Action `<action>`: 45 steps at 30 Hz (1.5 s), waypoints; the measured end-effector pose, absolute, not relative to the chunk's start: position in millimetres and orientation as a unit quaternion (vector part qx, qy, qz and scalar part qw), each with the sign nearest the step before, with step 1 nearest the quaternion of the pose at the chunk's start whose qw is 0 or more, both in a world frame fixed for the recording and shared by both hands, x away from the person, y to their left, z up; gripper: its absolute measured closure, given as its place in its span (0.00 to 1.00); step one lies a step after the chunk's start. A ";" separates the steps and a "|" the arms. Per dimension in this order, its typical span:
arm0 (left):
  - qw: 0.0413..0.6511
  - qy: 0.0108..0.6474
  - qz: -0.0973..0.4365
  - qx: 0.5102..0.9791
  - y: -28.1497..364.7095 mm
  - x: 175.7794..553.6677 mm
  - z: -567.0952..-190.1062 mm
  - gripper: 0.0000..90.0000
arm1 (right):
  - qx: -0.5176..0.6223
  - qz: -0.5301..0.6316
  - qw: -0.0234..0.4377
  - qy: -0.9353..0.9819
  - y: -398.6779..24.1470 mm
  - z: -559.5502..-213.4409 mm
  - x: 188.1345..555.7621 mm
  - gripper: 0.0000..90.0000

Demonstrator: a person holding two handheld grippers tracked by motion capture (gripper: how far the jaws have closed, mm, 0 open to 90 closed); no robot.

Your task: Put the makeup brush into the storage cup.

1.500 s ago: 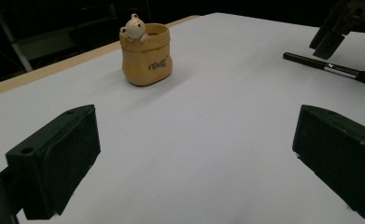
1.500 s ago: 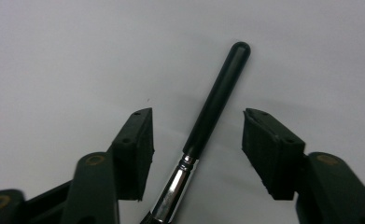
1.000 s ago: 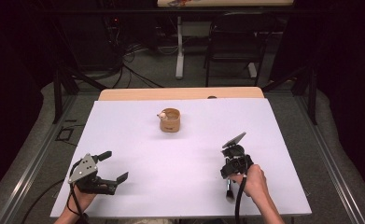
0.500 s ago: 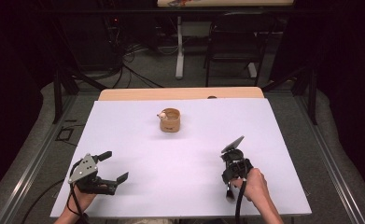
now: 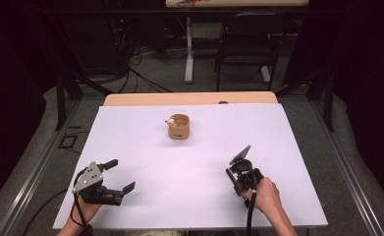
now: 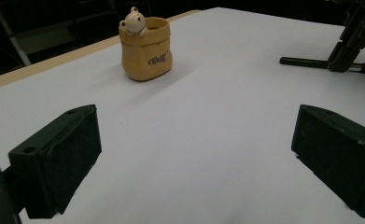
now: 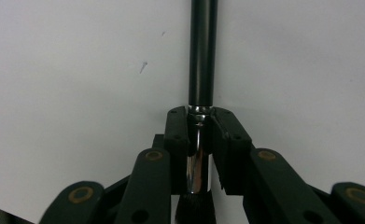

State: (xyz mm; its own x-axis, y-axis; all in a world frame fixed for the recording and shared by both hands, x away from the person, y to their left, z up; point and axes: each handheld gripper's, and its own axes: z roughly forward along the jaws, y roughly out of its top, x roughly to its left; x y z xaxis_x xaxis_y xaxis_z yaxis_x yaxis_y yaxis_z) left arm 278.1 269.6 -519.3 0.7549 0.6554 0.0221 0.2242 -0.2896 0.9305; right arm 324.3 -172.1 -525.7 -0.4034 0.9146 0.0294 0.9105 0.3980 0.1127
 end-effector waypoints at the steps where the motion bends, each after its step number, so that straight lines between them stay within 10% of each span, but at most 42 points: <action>1: 0.525 0.283 0.206 0.776 269.6 278.0 -519.3 0.02 | 0.546 0.055 0.019 0.836 -172.1 -525.7 324.3 0.85; 45: 0.521 0.283 0.196 0.781 266.4 281.3 -521.6 0.01 | 0.354 0.090 0.035 0.930 -173.4 -494.1 348.2 0.86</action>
State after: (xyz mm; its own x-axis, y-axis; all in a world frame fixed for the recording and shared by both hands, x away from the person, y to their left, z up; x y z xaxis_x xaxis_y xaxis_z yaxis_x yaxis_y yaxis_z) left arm 281.3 266.4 -521.6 0.7636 0.6456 0.0110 0.2381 -0.2973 0.9246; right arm 348.2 -173.4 -494.1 -0.7472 0.6646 -0.0017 0.6519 0.7334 0.1926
